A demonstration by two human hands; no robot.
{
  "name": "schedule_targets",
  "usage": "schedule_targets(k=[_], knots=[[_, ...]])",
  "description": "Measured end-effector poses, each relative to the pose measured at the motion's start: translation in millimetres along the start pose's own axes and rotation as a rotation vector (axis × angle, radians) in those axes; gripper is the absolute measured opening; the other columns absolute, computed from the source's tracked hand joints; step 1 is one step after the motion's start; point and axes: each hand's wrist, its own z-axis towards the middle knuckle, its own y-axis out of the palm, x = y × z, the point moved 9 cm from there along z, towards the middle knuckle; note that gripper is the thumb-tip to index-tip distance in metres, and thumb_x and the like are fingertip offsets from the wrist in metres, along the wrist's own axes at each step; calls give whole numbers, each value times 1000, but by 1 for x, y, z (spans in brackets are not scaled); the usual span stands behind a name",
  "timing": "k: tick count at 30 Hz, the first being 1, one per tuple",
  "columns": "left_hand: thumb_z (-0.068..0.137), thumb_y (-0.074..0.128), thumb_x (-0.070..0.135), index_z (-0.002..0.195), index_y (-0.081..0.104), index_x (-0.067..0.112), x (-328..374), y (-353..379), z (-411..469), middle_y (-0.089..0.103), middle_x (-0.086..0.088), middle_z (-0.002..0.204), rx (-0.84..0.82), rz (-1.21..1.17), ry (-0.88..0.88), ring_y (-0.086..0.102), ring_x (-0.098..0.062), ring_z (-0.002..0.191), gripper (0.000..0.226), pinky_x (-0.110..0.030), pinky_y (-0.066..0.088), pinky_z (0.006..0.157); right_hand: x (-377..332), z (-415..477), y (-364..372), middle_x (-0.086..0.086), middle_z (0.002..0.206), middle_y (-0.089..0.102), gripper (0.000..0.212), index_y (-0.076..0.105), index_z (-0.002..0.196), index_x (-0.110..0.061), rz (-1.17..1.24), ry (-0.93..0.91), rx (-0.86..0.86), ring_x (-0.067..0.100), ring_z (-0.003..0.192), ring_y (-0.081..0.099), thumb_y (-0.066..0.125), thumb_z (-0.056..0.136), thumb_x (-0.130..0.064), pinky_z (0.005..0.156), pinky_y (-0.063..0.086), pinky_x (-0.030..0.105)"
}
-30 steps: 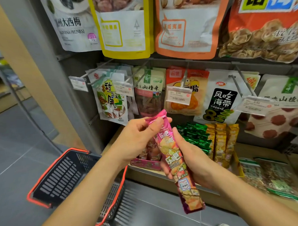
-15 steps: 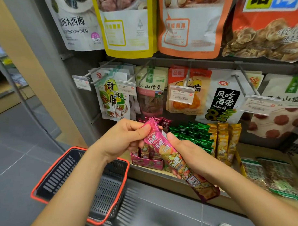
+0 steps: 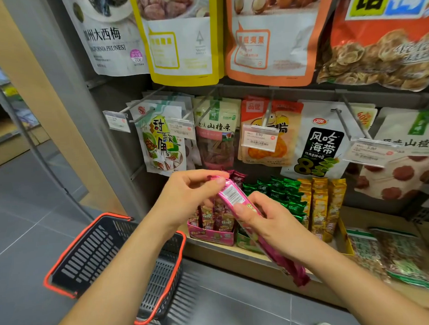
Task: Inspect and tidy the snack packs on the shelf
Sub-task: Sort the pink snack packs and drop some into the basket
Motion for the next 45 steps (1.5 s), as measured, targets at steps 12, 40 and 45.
schedule_targets(k=[12,40,45], knots=[[98,51,20,84,80,16,-30,-43,7,75,-6,91,275,-443,-100,69,-11,88,32,-22,56,71,2,-14,23,6,100,66,40,53,119,-41,276,137,-341,10,58,61,72,85,-32,53,53,23],[87,63,-5,110,64,8,-67,-64,11,68,-10,97,434,-535,-257,68,-16,80,27,-29,58,73,-20,-15,2,-32,114,62,40,60,125,-46,130,-109,-47,8,97,66,61,94,-21,82,57,25],[89,54,-12,116,60,11,-64,-67,13,63,-12,100,430,-618,-224,64,-21,87,37,-44,51,98,-1,-10,0,-7,117,69,47,64,120,-27,442,108,-7,15,98,70,54,91,8,77,60,33]])
